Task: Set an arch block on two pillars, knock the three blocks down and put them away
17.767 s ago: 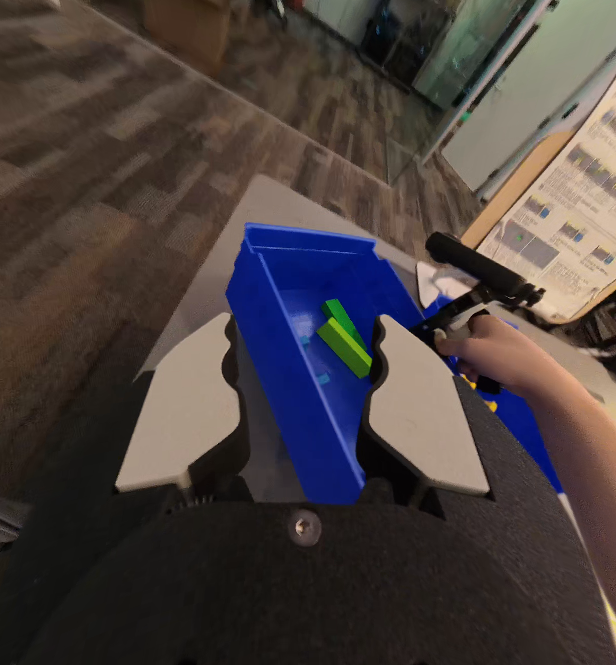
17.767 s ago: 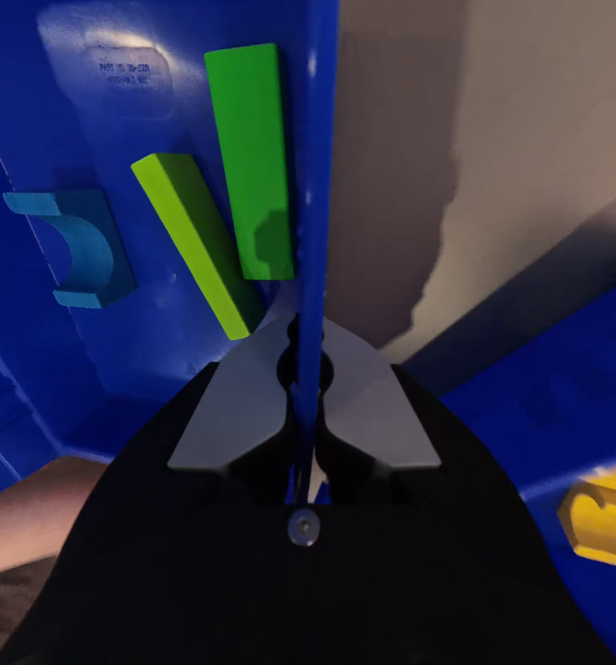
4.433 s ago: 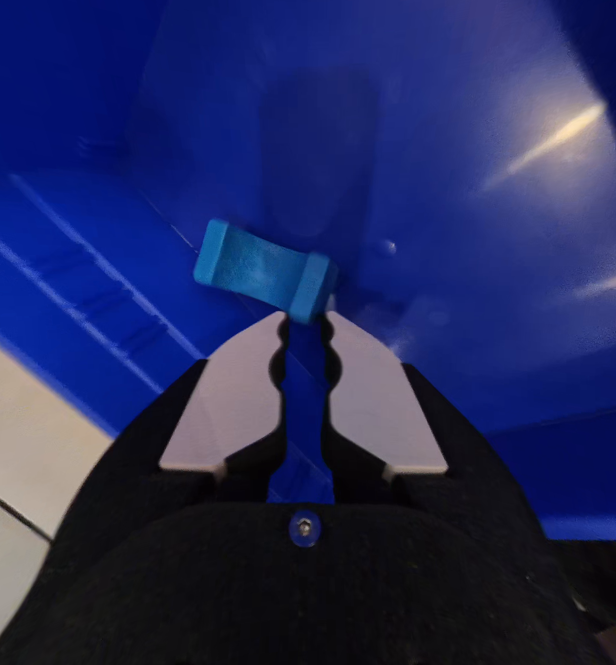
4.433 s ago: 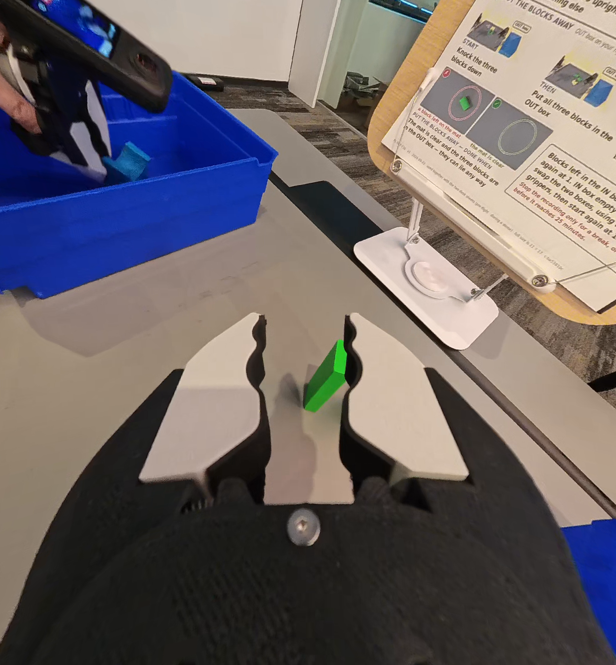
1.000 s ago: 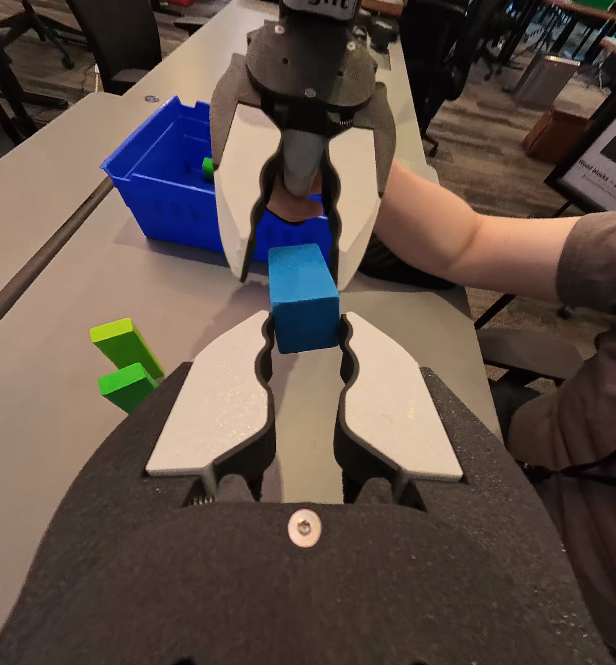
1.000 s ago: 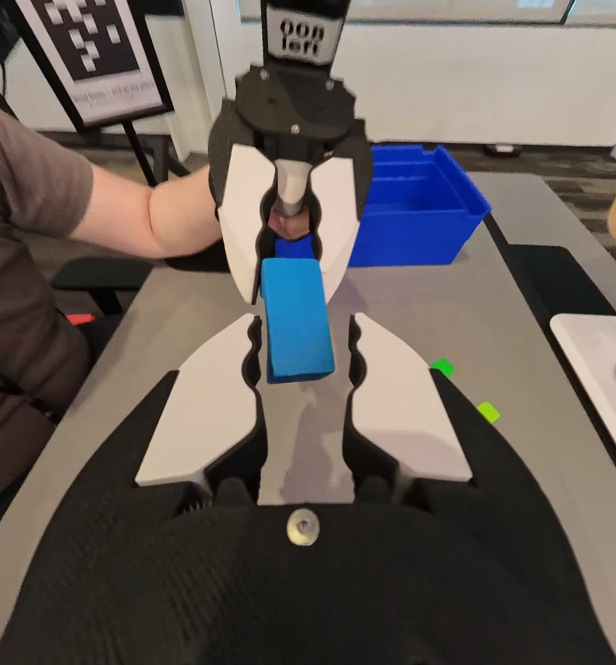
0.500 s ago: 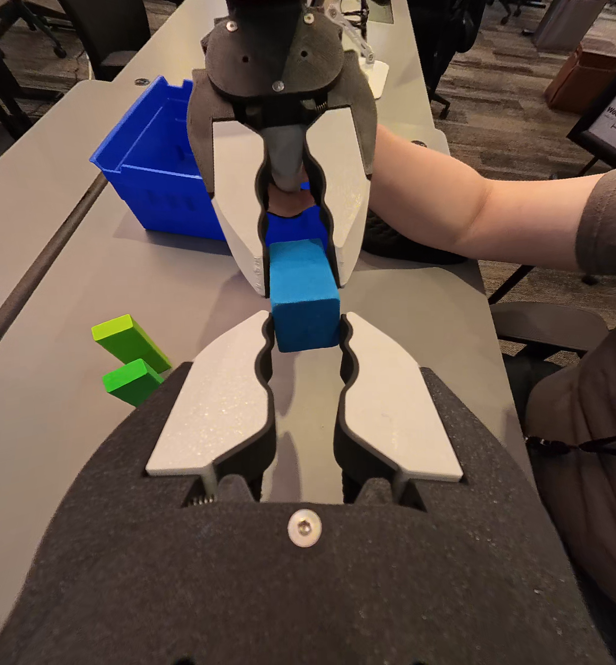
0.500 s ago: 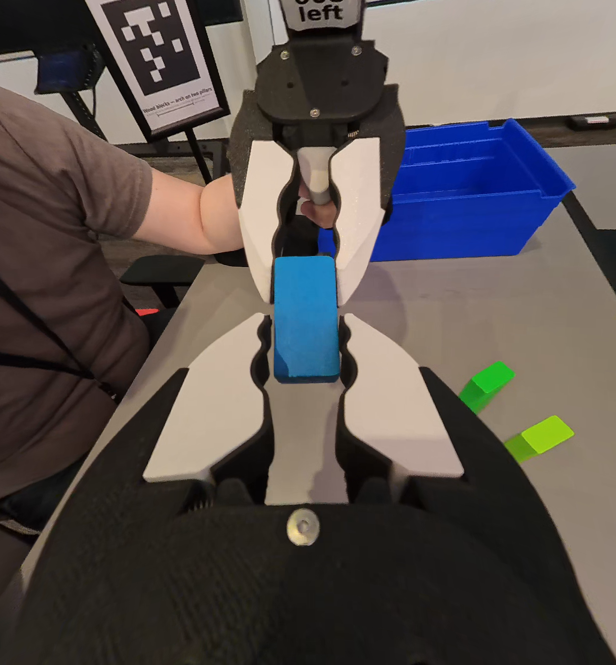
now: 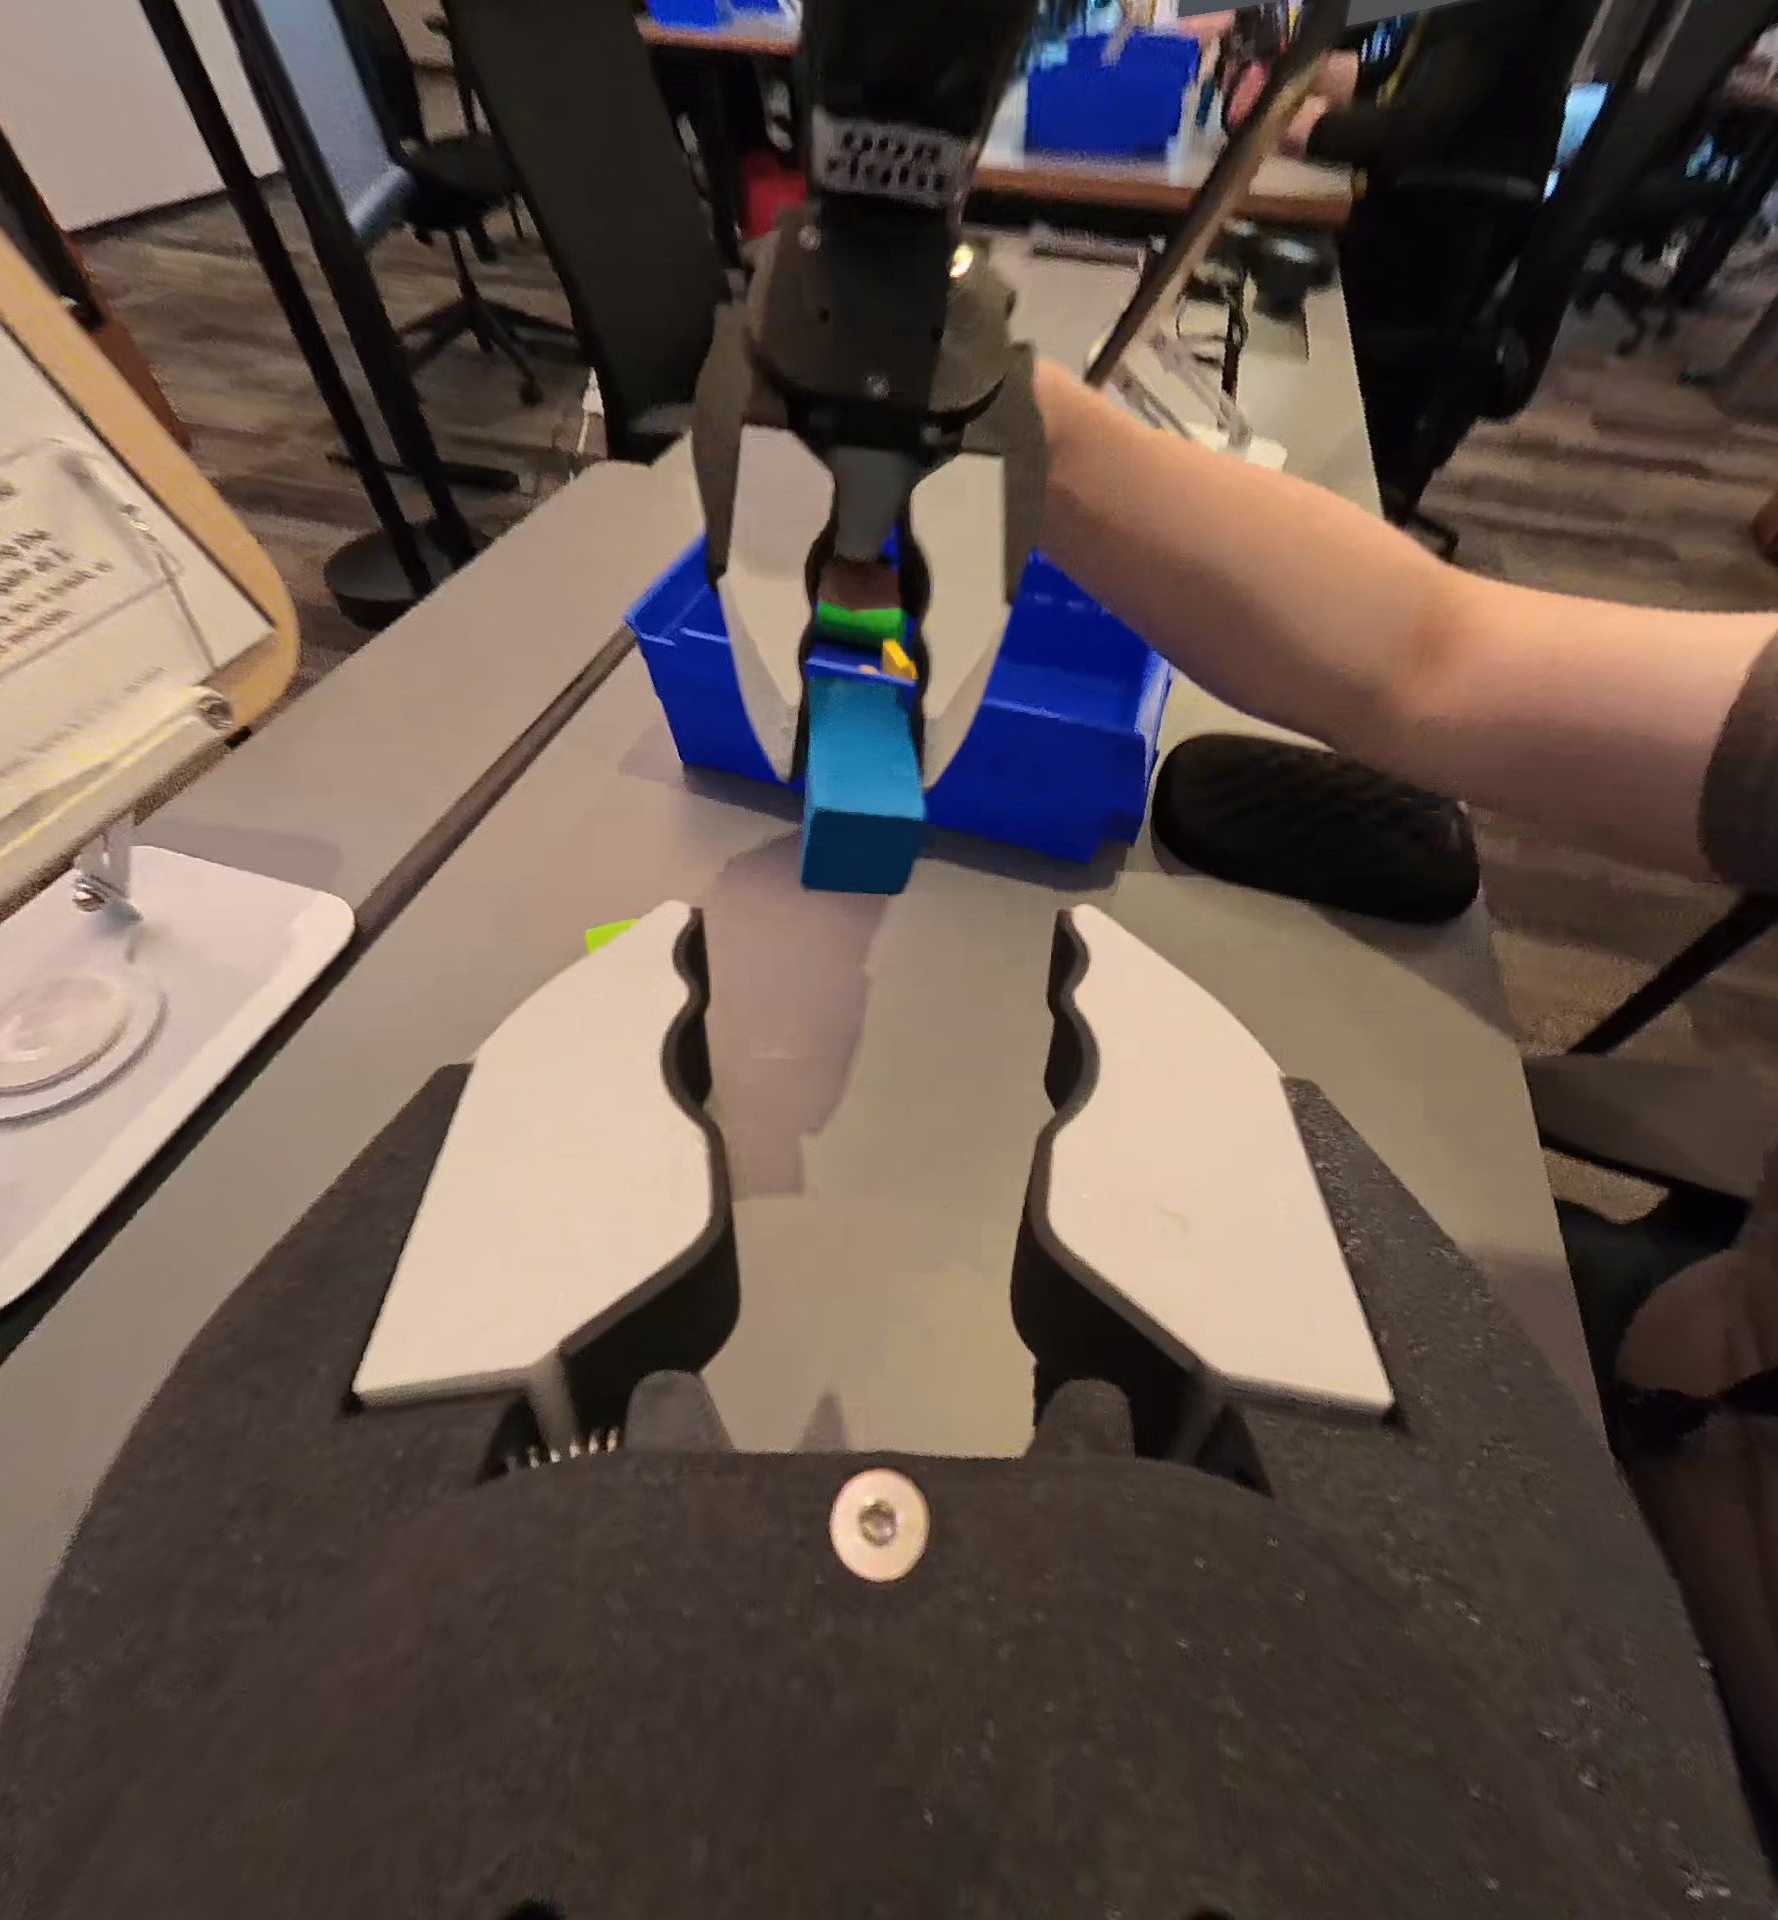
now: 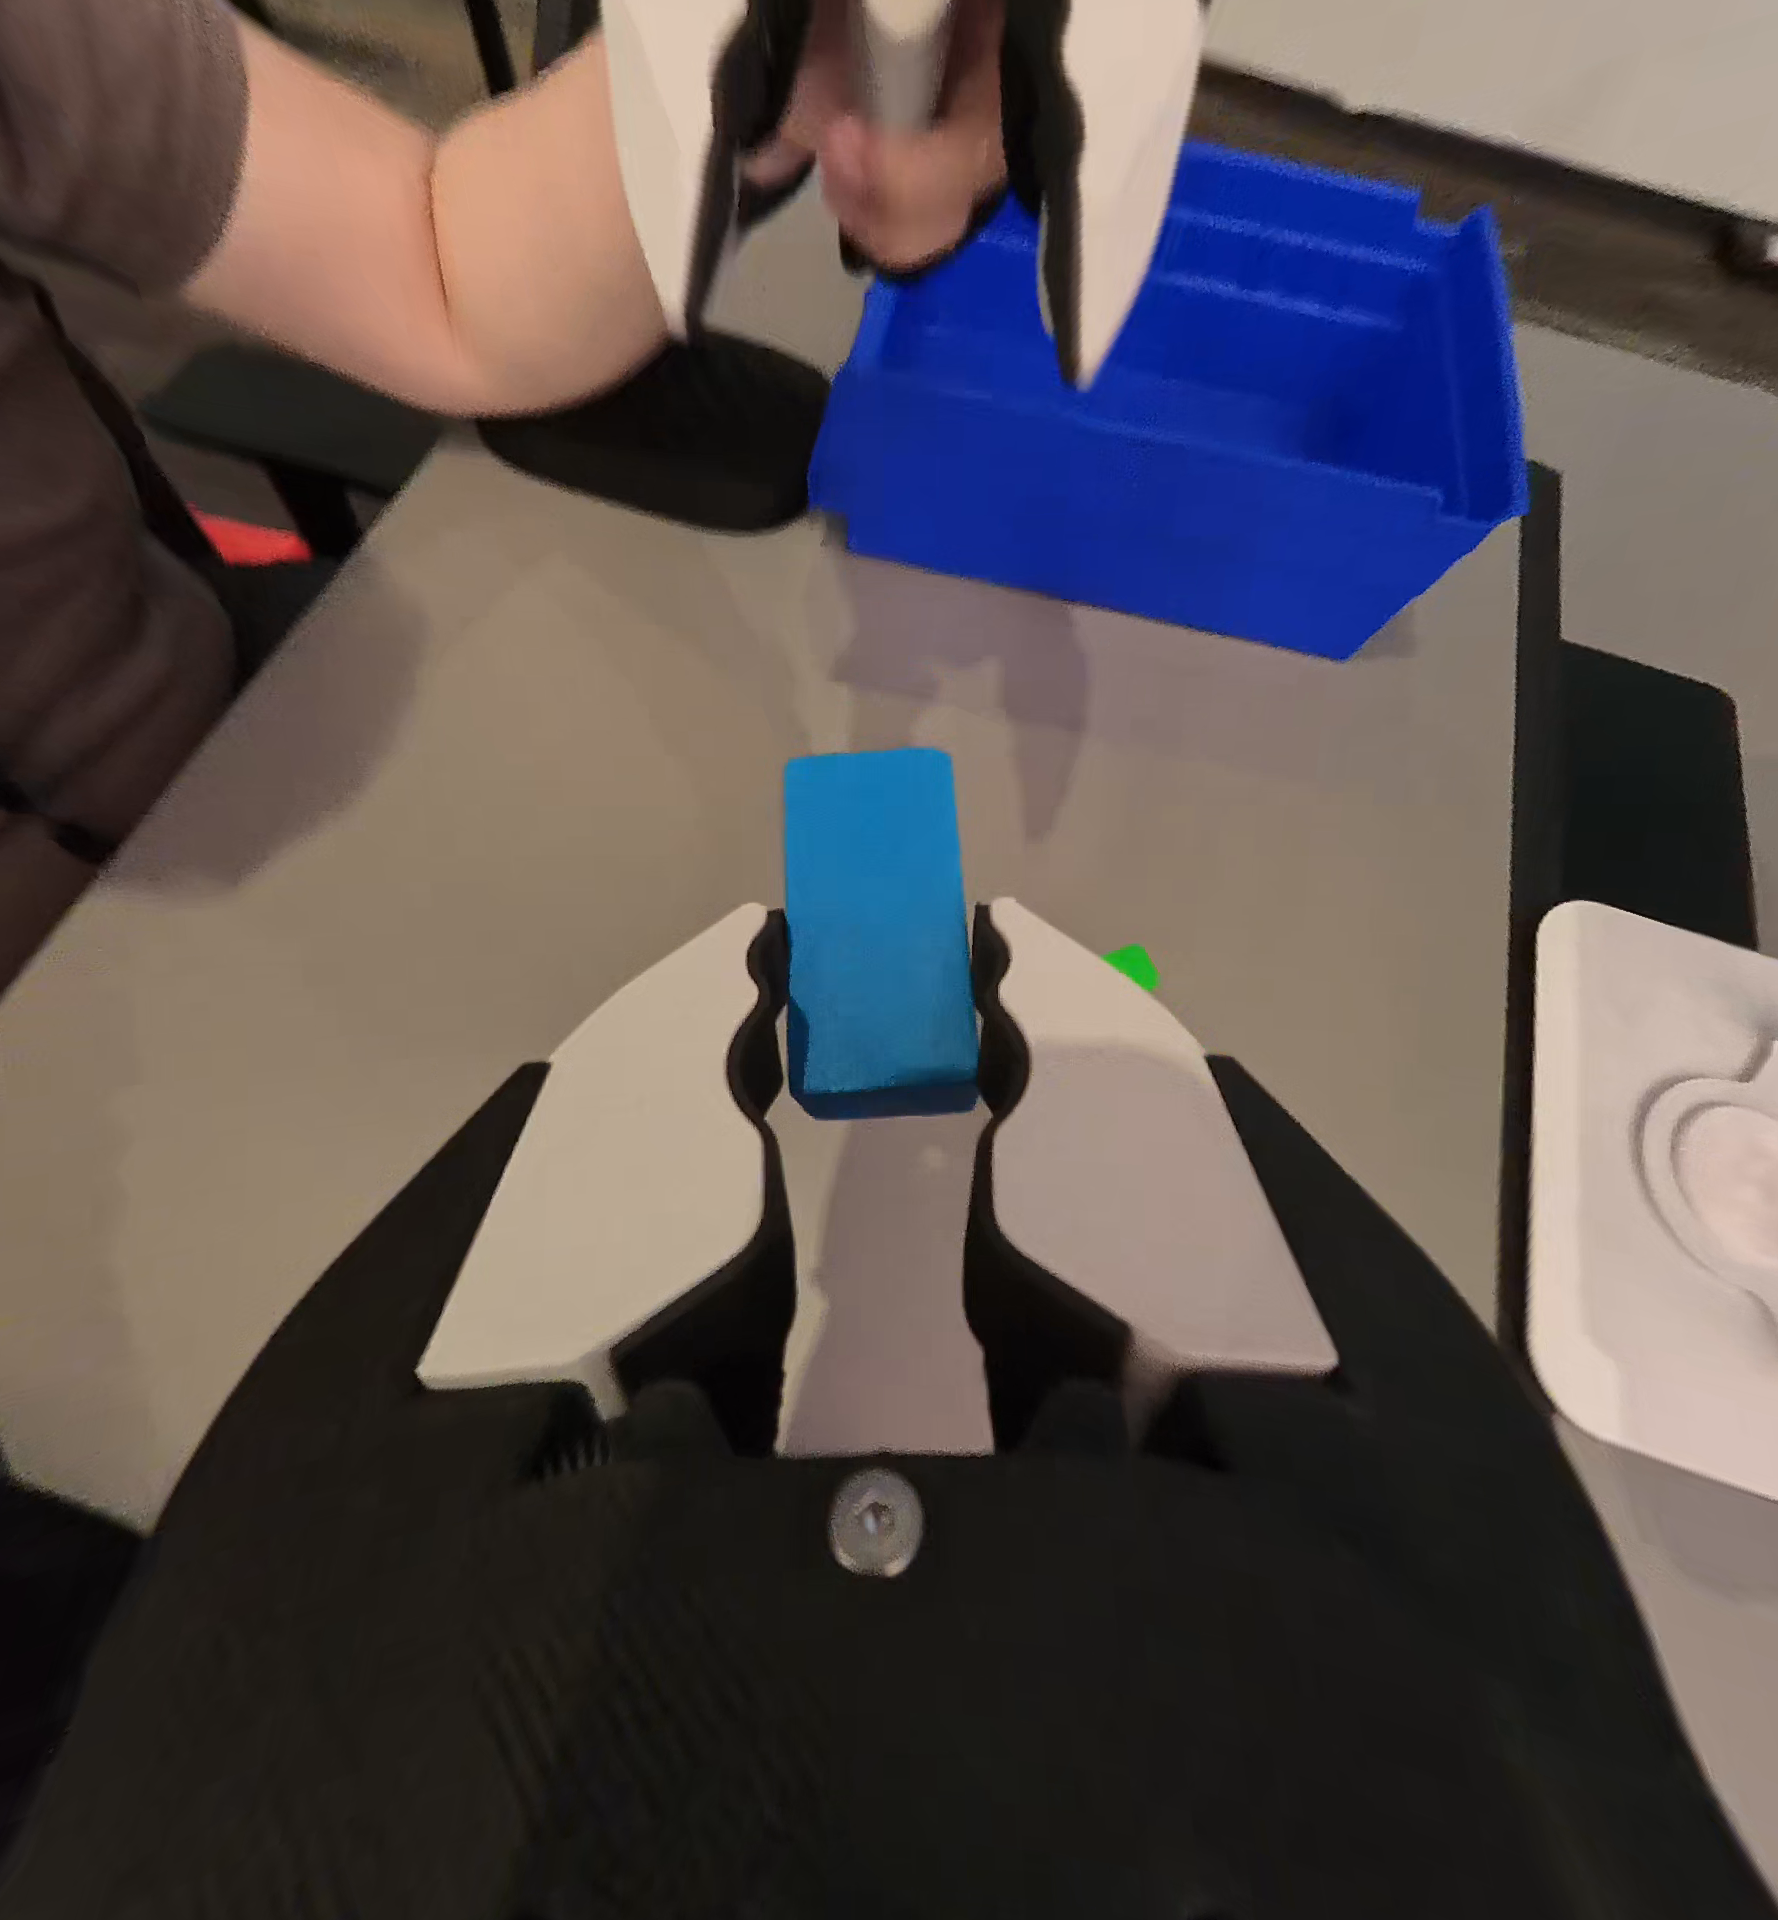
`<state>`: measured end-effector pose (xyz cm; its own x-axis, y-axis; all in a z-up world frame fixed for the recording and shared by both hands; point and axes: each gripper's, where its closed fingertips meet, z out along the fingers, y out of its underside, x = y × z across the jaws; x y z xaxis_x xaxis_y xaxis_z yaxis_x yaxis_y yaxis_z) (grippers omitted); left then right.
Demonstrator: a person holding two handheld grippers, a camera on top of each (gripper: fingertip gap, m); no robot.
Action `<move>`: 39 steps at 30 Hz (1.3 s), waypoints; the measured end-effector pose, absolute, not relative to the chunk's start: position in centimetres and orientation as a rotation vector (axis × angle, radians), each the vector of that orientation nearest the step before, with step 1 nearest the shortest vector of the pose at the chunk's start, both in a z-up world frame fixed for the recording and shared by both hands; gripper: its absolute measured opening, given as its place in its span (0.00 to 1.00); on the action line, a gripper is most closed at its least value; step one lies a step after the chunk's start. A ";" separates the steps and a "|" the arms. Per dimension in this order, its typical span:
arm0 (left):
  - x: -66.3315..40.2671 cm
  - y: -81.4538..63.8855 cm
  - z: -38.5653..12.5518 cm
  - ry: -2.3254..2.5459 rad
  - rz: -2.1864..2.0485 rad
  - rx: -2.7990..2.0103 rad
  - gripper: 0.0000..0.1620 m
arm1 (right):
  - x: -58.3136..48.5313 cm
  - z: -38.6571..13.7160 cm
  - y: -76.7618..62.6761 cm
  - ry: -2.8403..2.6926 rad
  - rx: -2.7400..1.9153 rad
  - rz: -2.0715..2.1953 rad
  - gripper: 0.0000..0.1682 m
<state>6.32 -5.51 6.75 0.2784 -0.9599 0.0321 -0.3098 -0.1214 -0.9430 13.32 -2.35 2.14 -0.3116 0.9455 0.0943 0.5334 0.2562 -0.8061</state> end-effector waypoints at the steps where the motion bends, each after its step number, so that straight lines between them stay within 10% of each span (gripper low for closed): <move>1: 5.9 -5.3 7.1 1.168 -0.895 -1.621 0.38 | 13.1 1.9 -1.6 -1.994 -1.328 0.909 0.21; 39: 4.7 -5.0 6.2 1.248 -0.719 -1.660 0.37 | 10.1 -5.2 5.2 -2.149 -1.297 1.009 0.21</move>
